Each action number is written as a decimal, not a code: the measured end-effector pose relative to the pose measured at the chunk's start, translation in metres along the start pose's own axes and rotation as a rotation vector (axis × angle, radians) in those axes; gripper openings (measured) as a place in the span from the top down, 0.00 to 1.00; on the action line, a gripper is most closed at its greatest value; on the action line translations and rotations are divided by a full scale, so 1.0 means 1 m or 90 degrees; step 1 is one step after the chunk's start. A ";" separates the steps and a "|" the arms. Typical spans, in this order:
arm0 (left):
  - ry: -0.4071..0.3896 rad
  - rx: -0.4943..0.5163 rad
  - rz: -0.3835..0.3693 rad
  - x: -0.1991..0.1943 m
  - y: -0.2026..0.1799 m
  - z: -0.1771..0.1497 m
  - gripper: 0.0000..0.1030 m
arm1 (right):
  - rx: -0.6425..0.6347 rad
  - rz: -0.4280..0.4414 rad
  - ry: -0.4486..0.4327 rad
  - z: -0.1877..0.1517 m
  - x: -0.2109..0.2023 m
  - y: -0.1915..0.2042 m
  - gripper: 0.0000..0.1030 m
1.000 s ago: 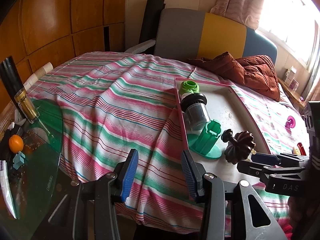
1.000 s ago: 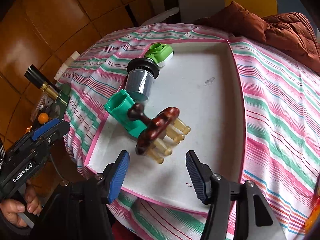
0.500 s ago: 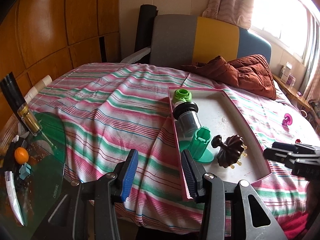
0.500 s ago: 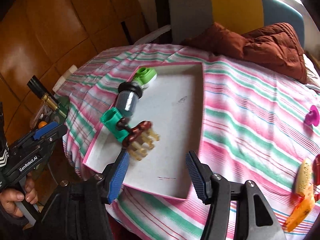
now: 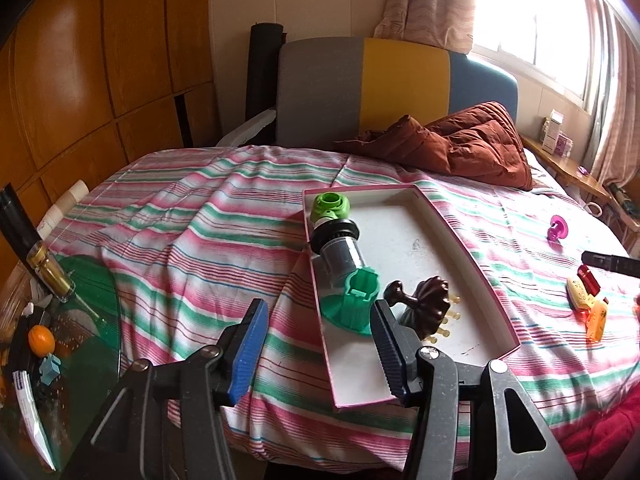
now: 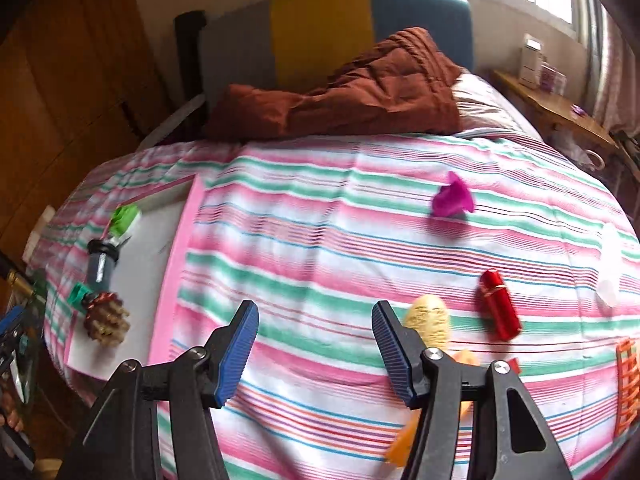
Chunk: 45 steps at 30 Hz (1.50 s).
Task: Organize rigid objects
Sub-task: 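Move both grippers back over the remaining toys on the bed, then grasp the orange printed toy with the left gripper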
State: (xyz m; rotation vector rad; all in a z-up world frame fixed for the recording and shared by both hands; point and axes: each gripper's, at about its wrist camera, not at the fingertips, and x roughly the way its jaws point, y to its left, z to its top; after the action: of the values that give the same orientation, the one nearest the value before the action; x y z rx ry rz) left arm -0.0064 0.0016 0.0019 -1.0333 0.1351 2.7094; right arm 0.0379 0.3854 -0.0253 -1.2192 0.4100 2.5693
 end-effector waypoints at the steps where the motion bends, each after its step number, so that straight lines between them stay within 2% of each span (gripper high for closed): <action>1: -0.001 0.005 -0.002 0.000 -0.003 0.001 0.48 | 0.022 -0.017 -0.008 0.002 -0.002 -0.015 0.42; 8: -0.013 0.038 -0.027 -0.004 -0.030 0.014 0.43 | 0.191 -0.121 -0.055 0.001 -0.009 -0.106 0.42; 11: -0.015 0.057 -0.050 -0.003 -0.046 0.019 0.43 | 0.287 -0.112 -0.047 -0.006 -0.011 -0.135 0.42; 14: -0.011 0.073 -0.071 0.000 -0.063 0.023 0.43 | 0.320 -0.121 -0.051 -0.010 -0.017 -0.146 0.42; 17: -0.008 0.096 -0.093 0.002 -0.083 0.027 0.43 | 0.343 -0.106 -0.050 -0.012 -0.017 -0.150 0.42; 23: -0.003 0.146 -0.130 0.008 -0.125 0.034 0.43 | 0.371 -0.127 -0.040 -0.016 -0.016 -0.157 0.42; 25: 0.011 0.162 -0.141 0.013 -0.140 0.035 0.43 | 0.399 -0.142 -0.023 -0.021 -0.014 -0.166 0.42; 28: 0.031 0.192 -0.159 0.023 -0.165 0.033 0.43 | 0.460 -0.117 -0.020 -0.029 -0.015 -0.182 0.42; 32: 0.066 0.216 -0.217 0.036 -0.197 0.027 0.43 | 0.495 -0.112 -0.014 -0.035 -0.015 -0.191 0.42; 38: 0.120 0.258 -0.337 0.052 -0.255 0.013 0.44 | 0.501 -0.093 -0.006 -0.034 -0.012 -0.191 0.42; 45: 0.151 0.334 -0.437 0.059 -0.323 -0.005 0.44 | 0.501 -0.081 -0.017 -0.032 -0.014 -0.191 0.42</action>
State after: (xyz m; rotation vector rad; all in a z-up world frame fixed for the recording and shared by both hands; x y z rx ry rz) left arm 0.0357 0.3247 -0.0415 -0.9920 0.4181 1.7986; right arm 0.1371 0.5483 -0.0597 -0.8683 1.1505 1.9757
